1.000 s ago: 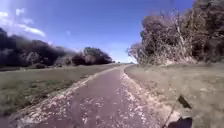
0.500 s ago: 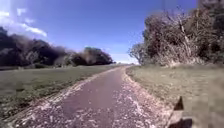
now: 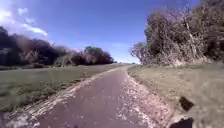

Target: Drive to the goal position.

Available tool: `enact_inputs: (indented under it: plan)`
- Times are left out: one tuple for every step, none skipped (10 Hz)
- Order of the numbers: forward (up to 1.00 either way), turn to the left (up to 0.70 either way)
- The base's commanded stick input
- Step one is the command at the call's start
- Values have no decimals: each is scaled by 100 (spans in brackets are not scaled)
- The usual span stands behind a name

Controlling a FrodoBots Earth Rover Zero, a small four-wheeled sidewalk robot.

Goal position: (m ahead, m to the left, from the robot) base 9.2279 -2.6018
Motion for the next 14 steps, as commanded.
enact_inputs:
  plan:
    - [100, 0]
    - [100, 0]
    - [100, 0]
    - [100, 0]
    - [100, 0]
    - [100, 0]
    - [100, 0]
    - [100, 0]
    - [100, 0]
    - [100, 0]
    - [100, 0]
    - [100, 0]
    - [100, 0]
    - [100, 0]
